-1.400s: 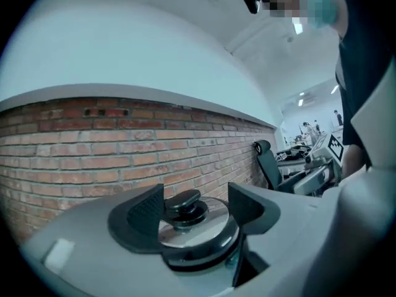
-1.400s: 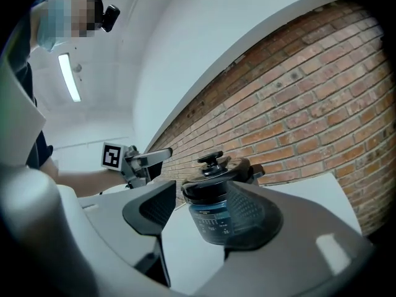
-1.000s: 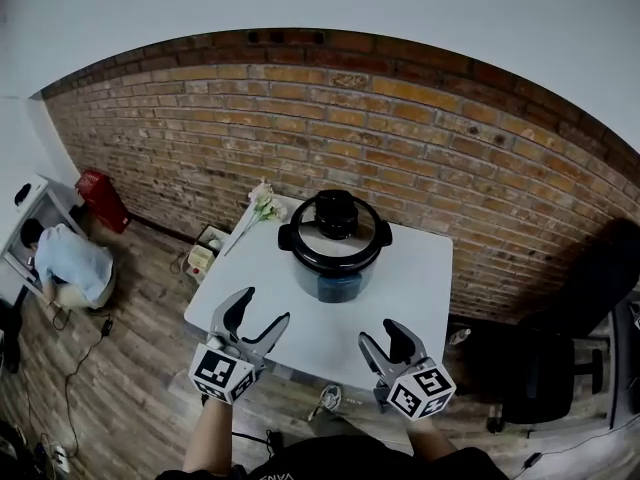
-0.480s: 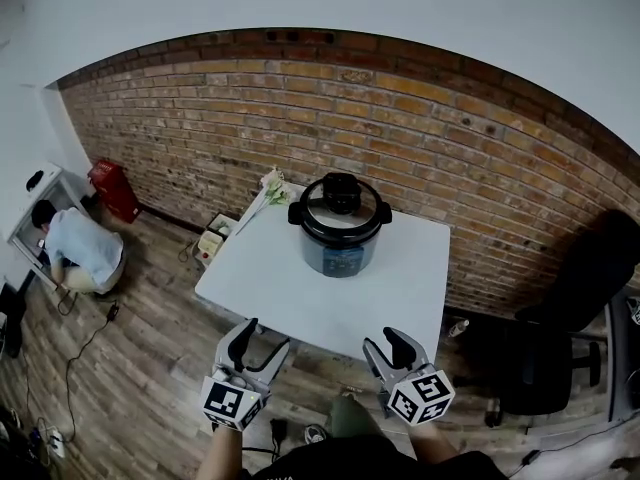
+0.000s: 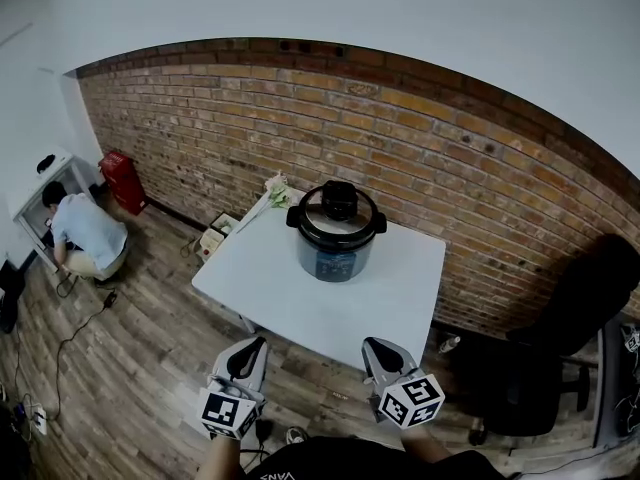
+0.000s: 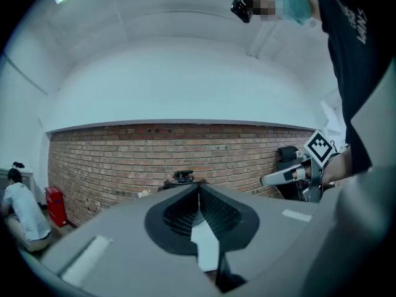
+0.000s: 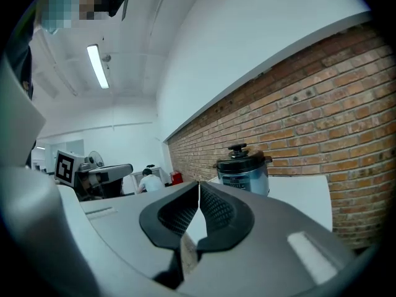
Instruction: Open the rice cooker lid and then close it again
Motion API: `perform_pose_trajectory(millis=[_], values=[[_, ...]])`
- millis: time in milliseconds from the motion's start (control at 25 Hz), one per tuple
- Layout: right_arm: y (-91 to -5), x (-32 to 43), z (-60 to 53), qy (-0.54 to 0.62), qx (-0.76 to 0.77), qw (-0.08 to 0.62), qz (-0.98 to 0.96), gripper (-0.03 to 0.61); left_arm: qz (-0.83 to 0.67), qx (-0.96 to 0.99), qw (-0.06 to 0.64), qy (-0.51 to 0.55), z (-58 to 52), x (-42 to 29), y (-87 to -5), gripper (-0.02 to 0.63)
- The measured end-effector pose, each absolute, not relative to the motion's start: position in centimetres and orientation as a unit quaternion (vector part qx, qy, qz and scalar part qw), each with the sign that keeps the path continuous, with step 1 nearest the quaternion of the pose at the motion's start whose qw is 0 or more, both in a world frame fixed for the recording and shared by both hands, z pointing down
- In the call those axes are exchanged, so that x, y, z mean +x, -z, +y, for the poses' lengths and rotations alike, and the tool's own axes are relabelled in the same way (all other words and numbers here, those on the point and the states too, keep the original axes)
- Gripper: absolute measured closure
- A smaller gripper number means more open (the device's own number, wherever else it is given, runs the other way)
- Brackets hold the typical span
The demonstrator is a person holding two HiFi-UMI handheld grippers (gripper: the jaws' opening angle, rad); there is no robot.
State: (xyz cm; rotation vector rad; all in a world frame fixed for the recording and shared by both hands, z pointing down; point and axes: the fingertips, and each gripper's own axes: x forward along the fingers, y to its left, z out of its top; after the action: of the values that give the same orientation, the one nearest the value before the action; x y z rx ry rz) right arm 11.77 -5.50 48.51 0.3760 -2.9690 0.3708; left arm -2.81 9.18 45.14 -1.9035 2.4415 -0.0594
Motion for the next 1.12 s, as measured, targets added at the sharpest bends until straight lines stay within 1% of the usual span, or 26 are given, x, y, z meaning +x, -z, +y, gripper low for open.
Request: perform_pose_trajectory(millis=[40, 400, 680, 1120], values=[[-48.5, 12.1, -5.7, -0.122, 0.119, 0.066, -0.983, 0.572, 0.791, -0.611, 0.020, 0.020, 8.9, -2.4, -45.2, 0.609], [-50.3, 15.3, -8.0, -0.138, 0.078, 0.100, -0.982, 0.572, 0.812, -0.581, -0.015, 0.041, 7.0, 3.0, -47.6, 0.612], [-51.3, 17.0, -8.6, -0.140, 0.058, 0.110, -0.982, 0.574, 0.822, -0.567, -0.022, 0.041, 6.6, 6.2, -48.3, 0.612], [-51.6, 18.4, -8.6, -0.130, 0.052, 0.116, -0.983, 0.574, 0.830, -0.556, -0.021, 0.043, 7.0, 8.1, -48.6, 0.612]])
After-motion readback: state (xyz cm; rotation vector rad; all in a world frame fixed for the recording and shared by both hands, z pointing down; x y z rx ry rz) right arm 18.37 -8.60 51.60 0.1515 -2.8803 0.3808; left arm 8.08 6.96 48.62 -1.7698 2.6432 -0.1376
